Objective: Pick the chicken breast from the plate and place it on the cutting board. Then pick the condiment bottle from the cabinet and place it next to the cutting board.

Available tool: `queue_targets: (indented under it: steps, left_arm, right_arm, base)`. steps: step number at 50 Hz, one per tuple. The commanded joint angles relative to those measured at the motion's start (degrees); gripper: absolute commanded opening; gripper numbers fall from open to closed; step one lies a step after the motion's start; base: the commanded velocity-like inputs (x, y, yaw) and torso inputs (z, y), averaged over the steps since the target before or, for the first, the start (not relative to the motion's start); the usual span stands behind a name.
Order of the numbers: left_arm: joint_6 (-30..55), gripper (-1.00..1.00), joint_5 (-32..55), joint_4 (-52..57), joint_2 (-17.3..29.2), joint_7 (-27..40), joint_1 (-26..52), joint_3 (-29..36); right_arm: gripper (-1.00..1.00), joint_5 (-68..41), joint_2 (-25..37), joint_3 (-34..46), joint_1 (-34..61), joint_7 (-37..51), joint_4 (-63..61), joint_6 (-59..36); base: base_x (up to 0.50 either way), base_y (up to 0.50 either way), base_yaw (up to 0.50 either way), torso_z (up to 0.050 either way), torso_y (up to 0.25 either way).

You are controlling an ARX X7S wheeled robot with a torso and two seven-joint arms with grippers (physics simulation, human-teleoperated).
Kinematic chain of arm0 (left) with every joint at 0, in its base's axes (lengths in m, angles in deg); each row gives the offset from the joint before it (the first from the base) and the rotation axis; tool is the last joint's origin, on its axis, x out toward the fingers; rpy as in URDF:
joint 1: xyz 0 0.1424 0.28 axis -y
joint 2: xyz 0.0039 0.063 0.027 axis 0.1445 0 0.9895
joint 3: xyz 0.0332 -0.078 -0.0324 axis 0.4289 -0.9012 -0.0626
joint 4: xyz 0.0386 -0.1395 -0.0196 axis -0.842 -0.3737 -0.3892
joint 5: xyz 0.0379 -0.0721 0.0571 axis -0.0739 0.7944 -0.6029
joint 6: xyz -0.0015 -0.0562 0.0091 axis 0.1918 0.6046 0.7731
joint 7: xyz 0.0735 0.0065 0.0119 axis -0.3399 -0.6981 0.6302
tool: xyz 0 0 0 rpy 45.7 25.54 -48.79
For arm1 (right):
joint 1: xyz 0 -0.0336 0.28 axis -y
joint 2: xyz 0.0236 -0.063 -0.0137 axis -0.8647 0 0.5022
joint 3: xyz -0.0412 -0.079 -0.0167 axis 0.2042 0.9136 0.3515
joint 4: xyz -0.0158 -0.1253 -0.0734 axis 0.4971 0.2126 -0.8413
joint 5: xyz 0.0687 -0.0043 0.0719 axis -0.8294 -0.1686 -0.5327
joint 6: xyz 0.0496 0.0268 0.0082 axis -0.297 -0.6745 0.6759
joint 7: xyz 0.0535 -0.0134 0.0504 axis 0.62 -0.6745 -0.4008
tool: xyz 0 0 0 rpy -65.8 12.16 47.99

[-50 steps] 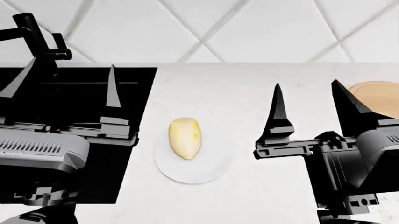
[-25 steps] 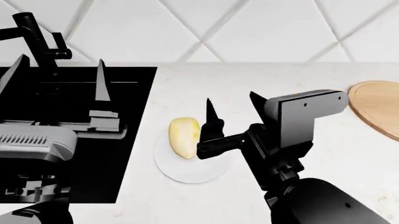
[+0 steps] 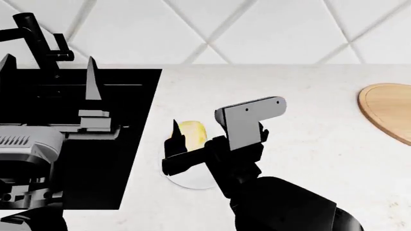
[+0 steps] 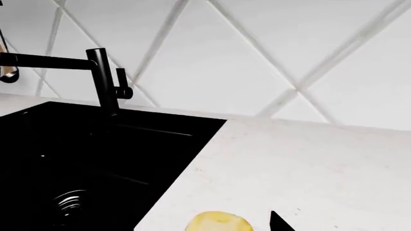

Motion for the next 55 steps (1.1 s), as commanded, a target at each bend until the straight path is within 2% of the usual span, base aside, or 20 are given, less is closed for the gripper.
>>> queue_targets:
  steps: [1,13,29,55]
  left_arm:
    - [0.44,1.00,1.22,0.50,0.36,0.40,0.16,-0.92]
    - [-0.07,1.00,1.47,0.37,0.94,0.96,-0.09,-0.40]
    - [0.08,1.00,2.48,0.88,1.72,1.86,-0.08,-0.52]
    - [-0.26,1.00,3.70,0.99,2.85,3.26,-0.09,-0.22]
  right_arm:
    - [1.00,0.93,0.37,4.68,-0.79,2.86,2.98,4.03]
    - [1.00,3.14,2.04,7.06,-1.27,3.69,5.71,7.58]
    - [1.00,3.90,2.77,9.88,-2.10,-0.10,15.02,13.67]
    - [1.00,3.50,3.74,12.63,-1.94,-0.56,19.90,17.08]
  base:
    - [0.00,0.00,0.00,0.000,0.000]
    - [0.00,0.00,0.00,0.000,0.000]
    - [0.00,0.00,0.00,0.000,0.000]
    - [0.00,0.00,0.00,0.000,0.000]
